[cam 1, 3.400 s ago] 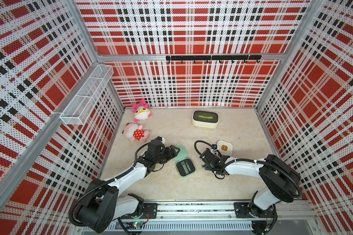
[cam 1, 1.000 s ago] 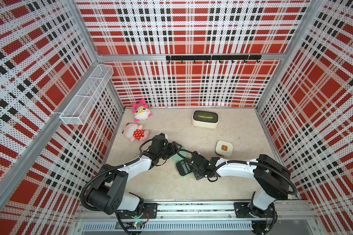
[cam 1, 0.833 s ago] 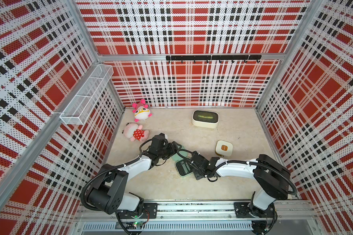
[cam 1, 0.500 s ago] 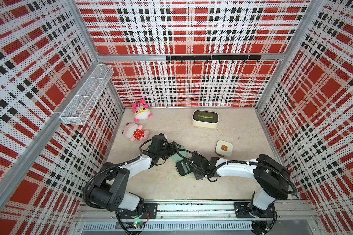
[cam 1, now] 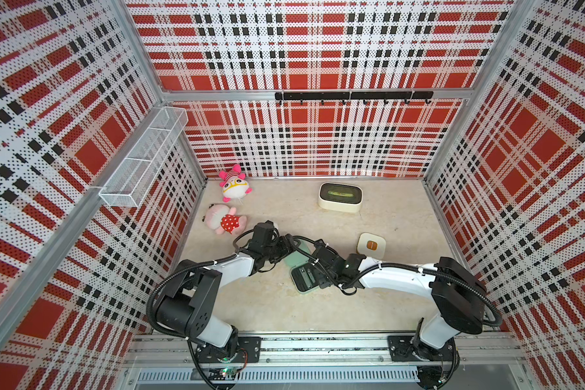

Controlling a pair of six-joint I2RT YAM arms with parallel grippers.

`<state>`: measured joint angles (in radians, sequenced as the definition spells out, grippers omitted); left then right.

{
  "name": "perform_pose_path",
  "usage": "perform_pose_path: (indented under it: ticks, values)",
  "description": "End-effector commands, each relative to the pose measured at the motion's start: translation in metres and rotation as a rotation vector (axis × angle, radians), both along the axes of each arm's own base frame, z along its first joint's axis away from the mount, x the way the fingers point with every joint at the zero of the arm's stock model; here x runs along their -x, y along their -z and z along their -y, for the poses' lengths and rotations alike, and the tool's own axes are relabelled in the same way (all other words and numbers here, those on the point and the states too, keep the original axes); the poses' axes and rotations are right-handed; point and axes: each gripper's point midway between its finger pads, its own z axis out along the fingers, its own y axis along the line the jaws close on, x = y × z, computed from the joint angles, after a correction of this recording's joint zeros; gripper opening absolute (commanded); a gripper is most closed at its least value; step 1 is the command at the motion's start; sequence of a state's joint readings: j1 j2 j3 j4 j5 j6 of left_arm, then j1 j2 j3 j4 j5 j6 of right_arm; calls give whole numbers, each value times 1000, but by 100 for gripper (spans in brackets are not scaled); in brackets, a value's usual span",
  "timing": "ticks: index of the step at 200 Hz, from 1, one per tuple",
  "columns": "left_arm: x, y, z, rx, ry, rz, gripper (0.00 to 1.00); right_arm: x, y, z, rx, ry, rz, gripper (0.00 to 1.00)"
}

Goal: Organize nail clipper sets
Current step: Pick up the nail clipper from the center of the board, then place the nail clipper in the storage box.

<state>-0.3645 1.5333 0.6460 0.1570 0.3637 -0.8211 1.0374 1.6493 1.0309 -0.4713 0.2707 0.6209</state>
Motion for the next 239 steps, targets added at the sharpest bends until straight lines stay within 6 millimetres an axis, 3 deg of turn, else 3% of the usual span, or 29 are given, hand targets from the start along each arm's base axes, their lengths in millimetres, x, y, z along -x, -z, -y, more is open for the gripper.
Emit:
perform_pose_path:
  ticks: [1, 55, 94, 239]
  values:
    - [-3, 5, -2, -2, 9, 16, 78, -18, -12, -17, -25, -16, 64, 14]
    - [-1, 19, -11, -12, -8, -7, 78, -44, -11, -46, -27, -63, 100, 14]
    - [0, 21, -12, -16, -7, -10, 78, -55, 0, -45, -14, -57, 99, 14]
    - [1, 24, -14, -20, -8, -18, 78, -43, 22, -44, -38, -77, 65, 13]
